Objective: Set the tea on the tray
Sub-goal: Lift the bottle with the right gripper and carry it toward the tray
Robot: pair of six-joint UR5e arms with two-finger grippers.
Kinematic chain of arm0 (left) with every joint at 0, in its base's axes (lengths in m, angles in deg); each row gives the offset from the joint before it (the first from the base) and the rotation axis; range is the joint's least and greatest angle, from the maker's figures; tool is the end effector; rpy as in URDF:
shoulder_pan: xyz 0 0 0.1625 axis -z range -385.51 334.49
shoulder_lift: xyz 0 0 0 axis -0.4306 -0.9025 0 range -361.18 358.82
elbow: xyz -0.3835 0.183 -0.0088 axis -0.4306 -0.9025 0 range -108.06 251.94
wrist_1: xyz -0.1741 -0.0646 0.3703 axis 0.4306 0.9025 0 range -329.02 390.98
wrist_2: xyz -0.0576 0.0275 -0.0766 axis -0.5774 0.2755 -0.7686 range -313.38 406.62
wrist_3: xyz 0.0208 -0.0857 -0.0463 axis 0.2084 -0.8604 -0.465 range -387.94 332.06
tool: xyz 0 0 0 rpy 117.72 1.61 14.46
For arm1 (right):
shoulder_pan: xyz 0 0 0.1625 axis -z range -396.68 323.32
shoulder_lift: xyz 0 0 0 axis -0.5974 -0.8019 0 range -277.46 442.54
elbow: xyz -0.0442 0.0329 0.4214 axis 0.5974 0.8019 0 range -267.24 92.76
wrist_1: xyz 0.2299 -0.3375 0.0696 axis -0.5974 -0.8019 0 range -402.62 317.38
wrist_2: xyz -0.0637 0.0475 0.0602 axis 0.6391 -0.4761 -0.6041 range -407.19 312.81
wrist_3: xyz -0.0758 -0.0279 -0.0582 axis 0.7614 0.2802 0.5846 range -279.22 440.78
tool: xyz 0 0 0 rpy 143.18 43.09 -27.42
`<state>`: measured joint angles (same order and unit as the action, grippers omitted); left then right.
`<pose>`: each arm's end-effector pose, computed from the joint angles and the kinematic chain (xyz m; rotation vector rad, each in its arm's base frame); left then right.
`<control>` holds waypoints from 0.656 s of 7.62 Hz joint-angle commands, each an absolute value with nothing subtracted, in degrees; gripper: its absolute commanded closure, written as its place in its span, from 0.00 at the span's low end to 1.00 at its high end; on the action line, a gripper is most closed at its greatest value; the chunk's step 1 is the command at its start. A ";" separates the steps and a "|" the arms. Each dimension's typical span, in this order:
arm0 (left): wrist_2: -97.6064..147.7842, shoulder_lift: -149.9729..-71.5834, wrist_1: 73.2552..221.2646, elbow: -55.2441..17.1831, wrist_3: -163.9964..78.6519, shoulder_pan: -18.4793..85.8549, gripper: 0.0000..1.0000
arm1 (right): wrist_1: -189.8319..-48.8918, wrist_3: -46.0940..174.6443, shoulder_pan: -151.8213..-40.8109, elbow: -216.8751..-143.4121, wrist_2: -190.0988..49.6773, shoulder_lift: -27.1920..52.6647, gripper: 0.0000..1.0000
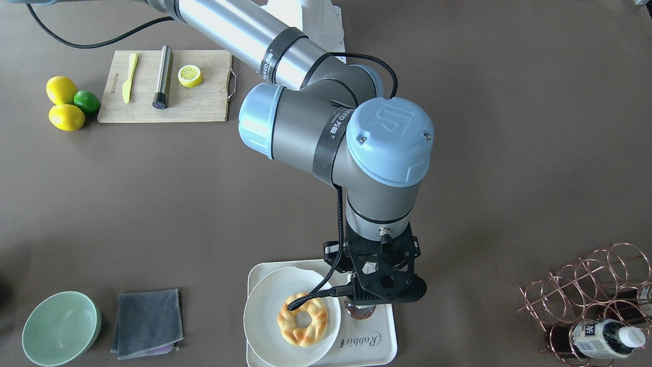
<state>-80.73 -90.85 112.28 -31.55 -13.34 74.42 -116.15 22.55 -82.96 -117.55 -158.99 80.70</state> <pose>-0.1553 -0.4652 0.5694 0.2117 0.6210 0.1039 -0.5562 -0.7209 -0.0158 0.2075 -0.8284 0.0883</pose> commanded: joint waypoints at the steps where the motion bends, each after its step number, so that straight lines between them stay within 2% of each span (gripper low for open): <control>1: -80.73 -91.10 114.99 -29.49 -13.61 74.42 0.02 | -115.30 22.68 -82.48 -116.77 -157.58 80.87 1.00; 5: -80.73 -91.27 115.00 -29.40 -13.70 74.42 0.02 | -115.30 22.59 -81.69 -116.77 -157.23 80.87 1.00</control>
